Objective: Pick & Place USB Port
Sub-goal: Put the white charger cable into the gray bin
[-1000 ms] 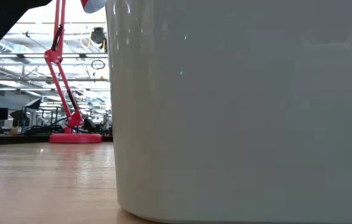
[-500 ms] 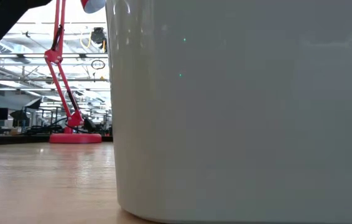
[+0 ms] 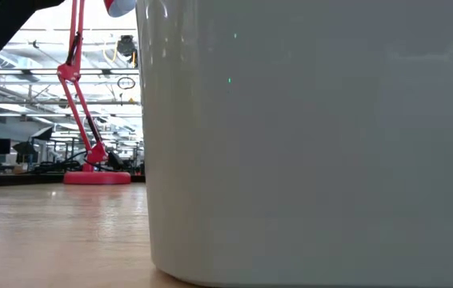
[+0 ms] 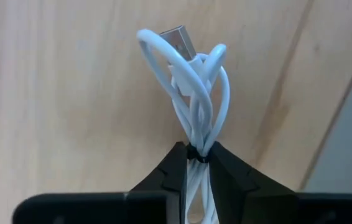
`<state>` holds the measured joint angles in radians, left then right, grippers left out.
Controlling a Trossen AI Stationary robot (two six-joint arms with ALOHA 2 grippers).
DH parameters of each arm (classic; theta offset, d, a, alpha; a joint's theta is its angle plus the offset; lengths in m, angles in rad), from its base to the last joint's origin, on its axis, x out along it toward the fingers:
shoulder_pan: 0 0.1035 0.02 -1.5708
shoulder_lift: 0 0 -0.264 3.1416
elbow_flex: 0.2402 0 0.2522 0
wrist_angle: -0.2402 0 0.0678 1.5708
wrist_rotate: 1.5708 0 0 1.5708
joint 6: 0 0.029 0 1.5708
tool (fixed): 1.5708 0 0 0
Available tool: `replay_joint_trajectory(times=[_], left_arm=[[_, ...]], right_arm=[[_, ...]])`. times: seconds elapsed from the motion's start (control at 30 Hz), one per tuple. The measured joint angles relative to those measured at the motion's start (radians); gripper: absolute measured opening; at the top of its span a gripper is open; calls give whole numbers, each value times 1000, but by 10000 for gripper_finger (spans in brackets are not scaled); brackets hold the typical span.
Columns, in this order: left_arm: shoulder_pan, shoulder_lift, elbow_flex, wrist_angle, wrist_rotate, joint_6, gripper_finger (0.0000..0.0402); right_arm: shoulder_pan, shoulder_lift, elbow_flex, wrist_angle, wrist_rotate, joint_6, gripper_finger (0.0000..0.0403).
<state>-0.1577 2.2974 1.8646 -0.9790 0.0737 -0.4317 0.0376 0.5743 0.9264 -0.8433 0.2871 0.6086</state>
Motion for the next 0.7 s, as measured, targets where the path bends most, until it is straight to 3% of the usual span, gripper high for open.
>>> replay_joint_trajectory(times=[0.47,0.7], left_arm=[[-43,-23,293,-146,-40,14,39],[-122,-24,397,-135,42,-19,39]], right_arm=[[0,0,0,-9,2,-3,171],[0,0,-45,-3,3,3,171]])
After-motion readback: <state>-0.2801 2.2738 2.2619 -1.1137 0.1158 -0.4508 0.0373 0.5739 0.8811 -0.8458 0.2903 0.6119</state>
